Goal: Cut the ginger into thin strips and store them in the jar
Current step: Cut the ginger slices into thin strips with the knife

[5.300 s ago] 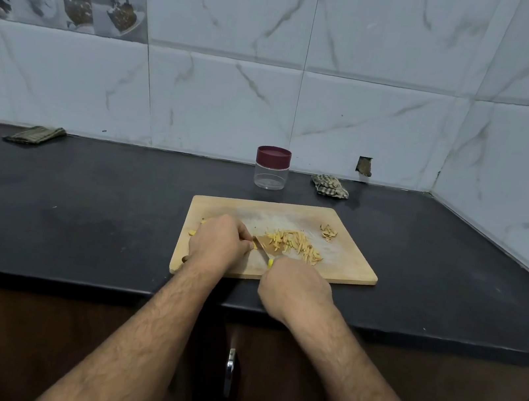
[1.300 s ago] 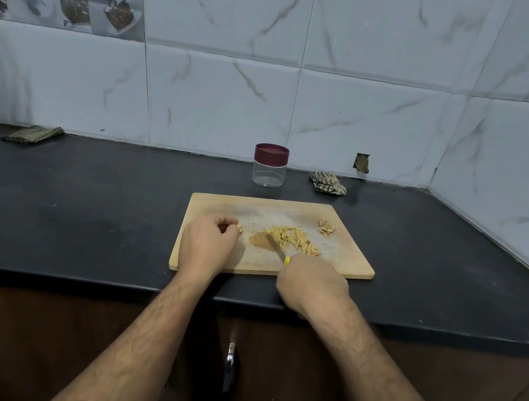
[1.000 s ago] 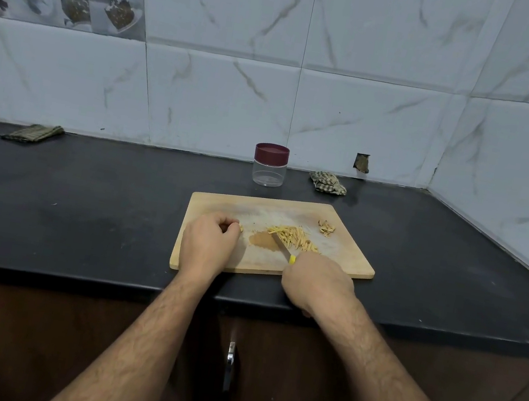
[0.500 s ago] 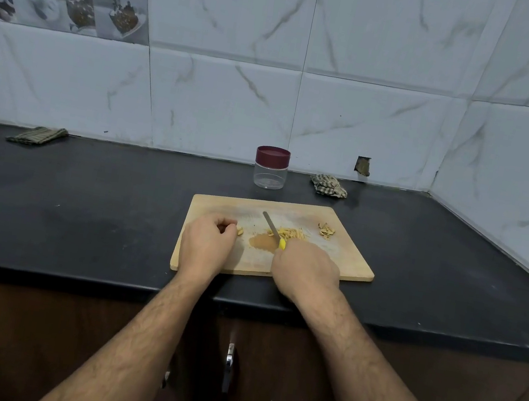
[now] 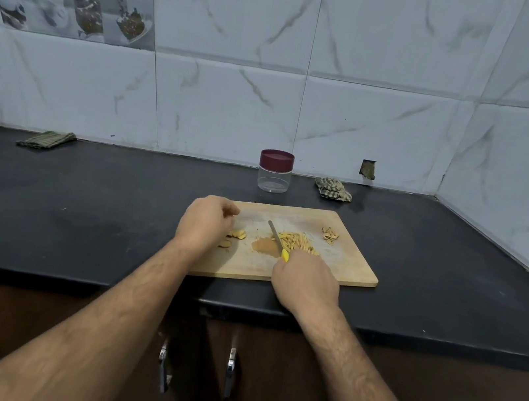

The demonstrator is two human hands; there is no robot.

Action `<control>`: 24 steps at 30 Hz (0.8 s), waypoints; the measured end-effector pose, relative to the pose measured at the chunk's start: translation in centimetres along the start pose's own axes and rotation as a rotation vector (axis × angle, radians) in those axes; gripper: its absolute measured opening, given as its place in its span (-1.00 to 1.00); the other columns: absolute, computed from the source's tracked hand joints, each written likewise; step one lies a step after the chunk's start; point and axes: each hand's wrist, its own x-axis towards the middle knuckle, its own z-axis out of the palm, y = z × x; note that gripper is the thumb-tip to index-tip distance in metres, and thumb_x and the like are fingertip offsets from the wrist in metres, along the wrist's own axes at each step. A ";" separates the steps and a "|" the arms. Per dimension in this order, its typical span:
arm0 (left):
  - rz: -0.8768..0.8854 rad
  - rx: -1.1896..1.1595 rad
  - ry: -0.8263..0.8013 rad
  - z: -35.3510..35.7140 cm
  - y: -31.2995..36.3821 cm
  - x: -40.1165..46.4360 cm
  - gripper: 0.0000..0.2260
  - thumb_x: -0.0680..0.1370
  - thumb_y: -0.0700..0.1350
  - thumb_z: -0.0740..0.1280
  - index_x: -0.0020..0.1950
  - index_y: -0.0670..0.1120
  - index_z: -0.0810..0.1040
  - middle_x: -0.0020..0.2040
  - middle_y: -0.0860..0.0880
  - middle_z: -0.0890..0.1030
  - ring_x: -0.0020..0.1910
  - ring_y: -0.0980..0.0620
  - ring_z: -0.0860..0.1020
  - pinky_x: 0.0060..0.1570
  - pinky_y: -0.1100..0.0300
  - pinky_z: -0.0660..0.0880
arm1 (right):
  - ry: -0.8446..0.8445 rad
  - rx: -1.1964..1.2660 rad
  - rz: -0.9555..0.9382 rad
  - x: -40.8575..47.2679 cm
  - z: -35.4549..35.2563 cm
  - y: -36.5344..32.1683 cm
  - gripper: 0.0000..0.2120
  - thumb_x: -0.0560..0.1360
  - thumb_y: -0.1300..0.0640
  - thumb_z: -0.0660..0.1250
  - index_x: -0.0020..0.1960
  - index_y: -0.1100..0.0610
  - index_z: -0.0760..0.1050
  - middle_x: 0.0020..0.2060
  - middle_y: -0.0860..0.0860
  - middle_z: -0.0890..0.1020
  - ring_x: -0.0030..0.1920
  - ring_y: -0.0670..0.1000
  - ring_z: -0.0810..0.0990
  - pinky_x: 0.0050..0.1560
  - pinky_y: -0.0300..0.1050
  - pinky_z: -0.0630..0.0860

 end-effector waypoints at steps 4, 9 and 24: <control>-0.078 0.093 -0.259 0.0 0.8 1.3 -0.84 0.55 -0.07 0.40 0.11 0.12 0.59 -0.07 0.12 0.67 -0.27 0.12 0.66 -0.01 0.18 0.60 | 0.015 0.023 0.006 0.3 0.3 0.3 -0.72 0.62 0.06 0.11 0.15 0.11 0.54 0.04 0.03 0.61 -0.11 0.05 0.43 -0.16 -0.12 0.32; -0.092 0.164 -0.317 0.2 0.8 1.9 -0.88 0.55 -0.01 0.41 0.08 0.11 0.64 -0.15 0.08 0.69 -0.23 0.09 0.66 0.04 0.12 0.62 | 0.038 0.018 -0.006 0.2 0.5 0.5 -0.72 0.62 0.06 0.10 0.14 0.11 0.55 0.03 0.05 0.61 -0.12 0.06 0.44 -0.18 -0.10 0.33; -0.084 -0.047 -0.201 -0.3 1.2 1.2 -0.89 0.50 -0.14 0.47 -0.20 0.05 0.67 -0.24 0.07 0.68 -0.32 0.11 0.65 -0.43 0.28 0.51 | 0.042 -0.001 -0.022 -0.1 0.6 0.5 -0.71 0.64 0.03 0.10 0.15 0.11 0.54 0.03 0.04 0.61 -0.11 0.05 0.44 -0.16 -0.10 0.34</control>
